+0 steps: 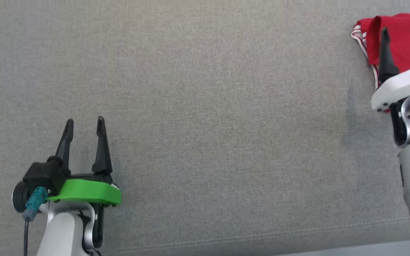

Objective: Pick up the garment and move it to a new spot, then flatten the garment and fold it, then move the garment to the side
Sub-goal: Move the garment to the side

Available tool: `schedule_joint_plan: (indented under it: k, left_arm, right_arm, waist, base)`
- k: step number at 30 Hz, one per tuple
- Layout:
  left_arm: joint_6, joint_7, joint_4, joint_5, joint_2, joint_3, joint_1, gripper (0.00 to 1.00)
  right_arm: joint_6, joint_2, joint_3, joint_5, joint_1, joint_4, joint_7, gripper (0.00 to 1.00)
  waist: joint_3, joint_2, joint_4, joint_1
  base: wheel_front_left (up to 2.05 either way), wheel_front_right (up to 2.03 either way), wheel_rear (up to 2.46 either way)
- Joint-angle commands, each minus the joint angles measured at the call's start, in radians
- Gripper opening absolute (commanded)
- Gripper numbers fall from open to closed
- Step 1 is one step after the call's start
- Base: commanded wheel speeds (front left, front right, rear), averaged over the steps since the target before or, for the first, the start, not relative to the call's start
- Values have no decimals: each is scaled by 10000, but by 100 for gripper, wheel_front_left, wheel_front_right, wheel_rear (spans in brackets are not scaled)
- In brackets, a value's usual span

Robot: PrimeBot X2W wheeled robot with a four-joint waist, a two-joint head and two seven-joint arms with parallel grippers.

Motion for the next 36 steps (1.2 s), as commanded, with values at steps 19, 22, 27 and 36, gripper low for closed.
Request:
schedule_joint_plan:
  k: [19,22,27,36]
  left_arm:
    - [191,-38,976,-509,57,340,1530,100]
    - [113,-82,1040,-330,90,278,1699,100]
    - [94,-99,1026,-19,94,285,1922,100]
    - [106,-96,687,343,-113,669,2233,100]
  right_arm:
    - [-14,1867,856,2210,4353,-2266,-306,100]
    - [-14,1923,1196,2184,4743,-2530,-156,100]
    - [-14,1941,1378,1775,5298,-2745,148,100]
    - [-14,1982,1336,1136,6086,-2883,35,100]
  waist:
    - [-3230,0,1041,0]
    - [-3281,0,1003,0]
    - [-3300,0,963,0]
    - [-3260,0,944,0]
  base:
    - [0,0,0]
    - [0,0,0]
    - [0,0,0]
    - [0,0,0]
